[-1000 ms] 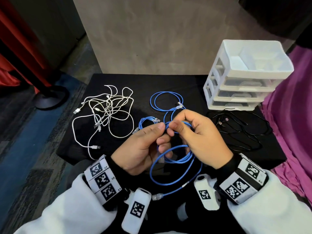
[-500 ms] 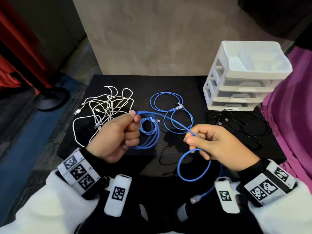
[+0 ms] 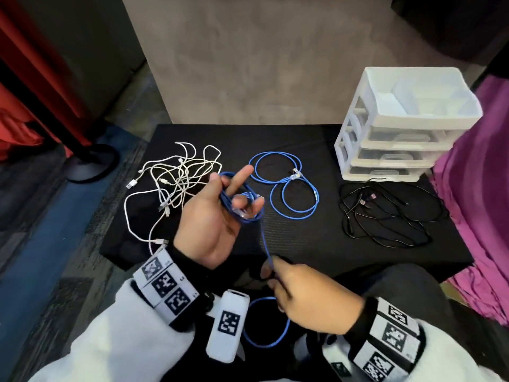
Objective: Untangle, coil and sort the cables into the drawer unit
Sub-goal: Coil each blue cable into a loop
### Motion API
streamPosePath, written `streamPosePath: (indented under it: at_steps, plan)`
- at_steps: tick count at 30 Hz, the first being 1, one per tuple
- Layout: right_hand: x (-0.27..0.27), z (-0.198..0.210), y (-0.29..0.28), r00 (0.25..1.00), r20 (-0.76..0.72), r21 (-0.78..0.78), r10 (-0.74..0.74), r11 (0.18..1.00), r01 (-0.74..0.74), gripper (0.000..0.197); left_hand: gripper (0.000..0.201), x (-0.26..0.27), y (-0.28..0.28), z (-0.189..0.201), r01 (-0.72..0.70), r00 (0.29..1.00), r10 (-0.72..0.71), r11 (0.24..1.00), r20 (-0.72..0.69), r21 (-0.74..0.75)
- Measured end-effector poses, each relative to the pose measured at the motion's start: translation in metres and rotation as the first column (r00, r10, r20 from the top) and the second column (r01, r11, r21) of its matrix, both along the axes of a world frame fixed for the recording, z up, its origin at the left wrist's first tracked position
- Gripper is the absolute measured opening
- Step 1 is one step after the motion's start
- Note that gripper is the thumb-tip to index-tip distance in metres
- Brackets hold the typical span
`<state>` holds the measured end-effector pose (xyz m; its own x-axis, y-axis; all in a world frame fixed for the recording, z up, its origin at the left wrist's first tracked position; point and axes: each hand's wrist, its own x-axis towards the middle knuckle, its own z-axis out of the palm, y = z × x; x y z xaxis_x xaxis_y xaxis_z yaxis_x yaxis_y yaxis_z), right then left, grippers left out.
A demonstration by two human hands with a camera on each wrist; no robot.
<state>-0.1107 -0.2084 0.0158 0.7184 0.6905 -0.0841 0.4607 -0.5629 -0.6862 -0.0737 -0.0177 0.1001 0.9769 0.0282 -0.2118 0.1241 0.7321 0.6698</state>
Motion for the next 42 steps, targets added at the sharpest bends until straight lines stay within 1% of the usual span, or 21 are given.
streamPosePath:
  at_steps: [4,6,7,9,11,12,13,14,16,18,20,22,23,25,27,29,33,35,38,40,42]
  plan:
    - [-0.003,0.027,0.004,0.991,0.052,0.031,0.121,0.992,-0.122,0.014,0.026,0.0,-0.011,-0.016,0.014,0.998,-0.027,0.979,0.064,0.204]
    - [-0.001,0.043,0.004,0.986,0.054,0.008,0.159,0.987,-0.159,0.017,0.021,-0.004,-0.015,-0.021,0.049,0.993,-0.086,0.923,0.081,0.382]
    - [0.002,0.05,0.003,0.984,0.045,-0.005,0.173,0.985,-0.173,0.018,0.02,-0.006,-0.016,-0.024,0.072,0.984,-0.143,0.86,0.104,0.505]
    - [0.012,0.063,-0.004,0.982,0.005,-0.051,0.187,0.981,-0.186,0.021,0.018,-0.01,-0.015,-0.028,0.121,0.941,-0.311,0.681,0.136,0.722]
    - [0.02,0.079,-0.012,0.98,-0.055,-0.123,0.19,0.973,-0.196,0.024,0.018,-0.013,-0.009,-0.031,0.105,0.865,-0.487,0.405,0.117,0.908]
    - [0.023,0.086,-0.016,0.978,-0.08,-0.147,0.193,0.968,-0.204,0.025,0.021,-0.014,-0.006,-0.03,0.079,0.825,-0.561,0.245,0.074,0.966]
    - [0.025,0.092,-0.019,0.975,-0.106,-0.156,0.195,0.965,-0.21,0.027,0.023,-0.015,-0.006,-0.027,0.089,0.79,-0.614,0.118,0.002,0.989]
    - [0.027,0.098,-0.022,0.971,-0.137,-0.154,0.197,0.964,-0.217,0.028,0.023,-0.018,-0.008,-0.024,0.146,0.762,-0.643,0.06,-0.073,0.987]
    - [0.031,0.106,-0.026,0.964,-0.201,-0.116,0.177,0.972,-0.203,0.032,0.024,-0.023,-0.013,-0.024,0.255,0.723,-0.668,0.018,-0.178,0.967]
    - [0.042,0.112,-0.032,0.975,-0.2,-0.033,0.1,0.994,-0.109,0.034,0.026,-0.027,-0.013,-0.029,0.378,0.709,-0.666,0.078,-0.234,0.923]
    - [0.064,0.116,-0.046,0.988,-0.132,0.143,-0.08,0.985,0.098,0.039,0.032,-0.03,-0.008,-0.036,0.514,0.699,-0.67,0.228,-0.25,0.827]
    - [0.088,0.116,-0.067,0.939,-0.2,0.349,-0.281,0.875,0.336,0.053,0.033,-0.035,-0.002,-0.038,0.634,0.689,-0.676,0.386,-0.261,0.67]
    - [0.098,0.115,-0.076,0.91,-0.251,0.44,-0.329,0.798,0.411,0.057,0.031,-0.037,0.002,-0.036,0.675,0.685,-0.676,0.449,-0.271,0.586]
    - [0.112,0.112,-0.089,0.864,-0.303,0.535,-0.401,0.679,0.503,0.05,0.031,-0.039,0.012,-0.033,0.711,0.689,-0.674,0.558,-0.266,0.429]
    - [0.12,0.107,-0.098,0.822,-0.295,0.516,-0.488,0.642,0.567,0.043,0.032,-0.036,0.023,-0.03,0.7,0.711,-0.672,0.646,-0.21,0.304]
    - [0.125,0.094,-0.1,0.774,-0.239,0.468,-0.587,0.628,0.621,0.036,0.034,-0.032,0.031,-0.027,0.682,0.731,-0.665,0.701,-0.156,0.207]
    - [0.126,0.061,-0.097,0.744,-0.085,0.404,-0.662,0.66,0.633,0.042,0.037,-0.023,0.037,-0.016,0.68,0.733,-0.68,0.733,0.018,0.015]
    - [0.122,0.049,-0.09,0.734,-0.005,0.359,-0.679,0.684,0.635,0.04,0.037,-0.015,0.04,-0.012,0.638,0.77,-0.63,0.765,0.099,-0.088]
    - [0.098,0.028,-0.07,0.796,0.202,0.171,-0.57,0.821,0.544,0.047,0.039,-0.003,0.044,-0.009,0.496,0.867,-0.474,0.845,0.153,-0.199]
    - [0.071,0.014,-0.051,0.863,0.294,0.001,-0.411,0.903,0.43,0.055,0.038,0.003,0.042,-0.008,0.325,0.944,-0.313,0.937,0.104,-0.13]
    - [0.041,0.004,-0.031,0.918,0.309,-0.091,-0.249,0.953,0.289,0.048,0.036,0.006,0.034,-0.009,0.151,0.987,-0.151,0.989,0.053,0.004]
